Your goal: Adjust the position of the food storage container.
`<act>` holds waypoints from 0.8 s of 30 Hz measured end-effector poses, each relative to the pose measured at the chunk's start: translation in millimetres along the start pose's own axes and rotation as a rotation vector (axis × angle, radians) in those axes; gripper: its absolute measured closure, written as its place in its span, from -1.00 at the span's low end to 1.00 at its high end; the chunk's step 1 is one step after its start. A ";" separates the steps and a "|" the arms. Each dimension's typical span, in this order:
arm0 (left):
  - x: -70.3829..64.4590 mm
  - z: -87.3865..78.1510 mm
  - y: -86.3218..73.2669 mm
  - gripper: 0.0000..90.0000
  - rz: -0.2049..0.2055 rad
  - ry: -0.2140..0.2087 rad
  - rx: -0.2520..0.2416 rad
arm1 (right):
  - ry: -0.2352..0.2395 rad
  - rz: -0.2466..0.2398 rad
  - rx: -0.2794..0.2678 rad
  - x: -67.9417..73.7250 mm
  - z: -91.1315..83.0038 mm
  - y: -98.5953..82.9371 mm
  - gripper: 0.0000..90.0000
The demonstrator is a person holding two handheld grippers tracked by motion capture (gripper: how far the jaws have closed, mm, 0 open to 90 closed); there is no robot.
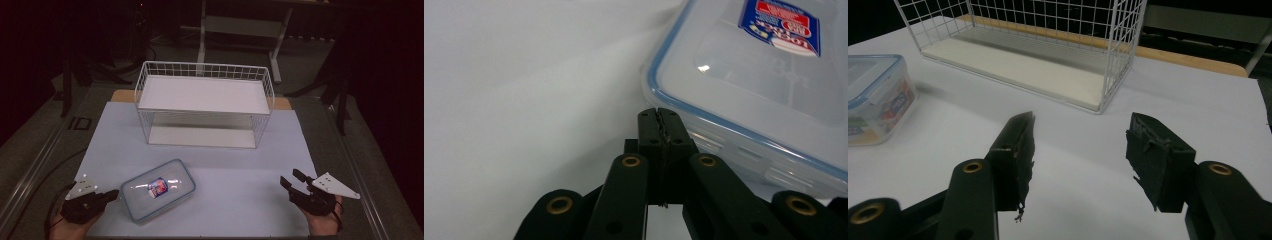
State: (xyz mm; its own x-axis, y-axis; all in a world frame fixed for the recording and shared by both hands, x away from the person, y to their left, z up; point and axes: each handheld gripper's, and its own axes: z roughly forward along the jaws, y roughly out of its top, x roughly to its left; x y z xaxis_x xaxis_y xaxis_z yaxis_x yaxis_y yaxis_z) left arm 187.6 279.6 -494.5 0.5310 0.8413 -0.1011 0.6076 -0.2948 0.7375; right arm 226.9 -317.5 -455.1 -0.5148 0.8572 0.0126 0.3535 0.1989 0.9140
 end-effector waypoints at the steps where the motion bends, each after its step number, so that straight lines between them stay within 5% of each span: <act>1: -0.2 0.0 0.1 0.99 0.001 0.002 0.005 | 0.000 -0.001 0.001 0.1 0.2 0.0 -0.01; 7: 0.8 8.2 3.5 0.99 -0.014 0.001 0.015 | 0.005 -0.002 0.006 1.5 2.2 0.1 0.00; 15: -16.4 36.3 25.5 0.99 0.047 -0.032 0.026 | 0.018 -0.025 0.015 7.2 7.0 1.5 0.00; 24: -30.8 72.2 51.1 0.99 0.029 -0.072 -0.001 | 0.029 -0.036 0.021 10.3 8.8 1.9 0.01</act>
State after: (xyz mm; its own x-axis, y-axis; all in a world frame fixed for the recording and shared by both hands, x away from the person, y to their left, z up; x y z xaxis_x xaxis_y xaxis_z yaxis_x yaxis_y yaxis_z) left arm 245.0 205.9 -501.9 0.5895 0.7976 -0.1276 0.5908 -0.3181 0.7414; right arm 229.1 -304.1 -456.8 -0.5497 0.8353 -0.0077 0.3508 0.2392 0.9054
